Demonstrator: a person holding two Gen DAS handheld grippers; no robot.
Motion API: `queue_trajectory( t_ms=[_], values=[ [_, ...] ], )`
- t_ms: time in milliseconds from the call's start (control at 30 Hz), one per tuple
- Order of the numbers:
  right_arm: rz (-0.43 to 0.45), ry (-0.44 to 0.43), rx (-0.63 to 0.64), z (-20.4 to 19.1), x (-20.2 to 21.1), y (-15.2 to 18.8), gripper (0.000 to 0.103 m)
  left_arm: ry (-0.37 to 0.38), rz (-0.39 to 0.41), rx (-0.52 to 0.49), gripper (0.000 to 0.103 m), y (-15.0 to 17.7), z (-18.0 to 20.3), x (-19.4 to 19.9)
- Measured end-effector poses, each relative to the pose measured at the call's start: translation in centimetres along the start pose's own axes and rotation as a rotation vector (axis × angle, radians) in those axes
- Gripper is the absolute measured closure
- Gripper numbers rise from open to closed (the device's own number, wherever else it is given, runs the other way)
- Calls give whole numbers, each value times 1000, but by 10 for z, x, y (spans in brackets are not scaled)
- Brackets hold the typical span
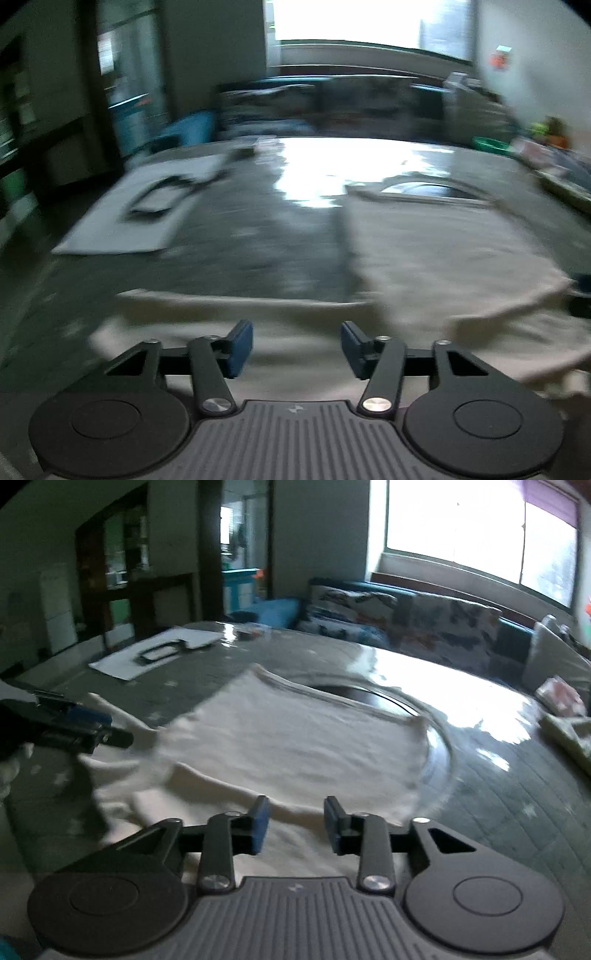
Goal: Fold clothes
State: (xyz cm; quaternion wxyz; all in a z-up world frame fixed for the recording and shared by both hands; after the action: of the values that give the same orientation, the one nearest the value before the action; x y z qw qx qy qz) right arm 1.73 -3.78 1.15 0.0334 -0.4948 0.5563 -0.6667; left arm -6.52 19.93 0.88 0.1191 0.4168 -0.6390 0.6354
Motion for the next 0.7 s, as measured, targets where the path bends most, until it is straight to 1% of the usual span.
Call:
queue_trajectory(
  t_ms=[67, 133, 200, 333, 433, 533, 567, 600, 633, 700],
  values=[
    [6, -37, 1, -11, 1, -5, 65, -91, -20, 52, 41, 5, -31, -3],
    [7, -62, 1, -17, 1, -7, 59, -163, -42, 103, 39, 10, -57, -7],
    [4, -75, 9, -24, 0, -9, 58, -226, -63, 154, 32, 15, -82, -11],
    [-5, -93, 26, -36, -3, -9, 58, -297, -97, 219, 30, 23, -113, -20],
    [-17, -105, 35, -42, -5, -7, 57, -297, -117, 245, 30, 27, -122, -25],
    [-26, -109, 43, -46, -6, -5, 57, -267, -125, 253, 33, 29, -124, -28],
    [-30, -111, 44, -48, -6, -4, 57, -258, -124, 254, 35, 29, -123, -29],
    [-32, -111, 47, -49, -6, -4, 57, -249, -121, 255, 41, 28, -122, -29],
    [-32, -112, 48, -50, -6, -3, 57, -236, -118, 256, 45, 28, -120, -30],
    [-33, -112, 49, -51, -5, -3, 57, -206, -114, 263, 61, 26, -117, -30]
  ],
)
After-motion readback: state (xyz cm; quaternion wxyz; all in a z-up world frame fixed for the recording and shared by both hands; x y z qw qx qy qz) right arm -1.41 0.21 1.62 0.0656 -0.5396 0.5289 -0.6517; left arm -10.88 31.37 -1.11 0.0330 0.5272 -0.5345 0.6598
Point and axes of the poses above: each gripper's, at about its wrist camera, not at the fingertips, and x roughly against the way its jaws point, z to its right, y to its underside, the point moved 4 cm from there along -x, roughly the way its jaws point, and after that the axes turned 8 degrees about -x, right-handed, at the moved point
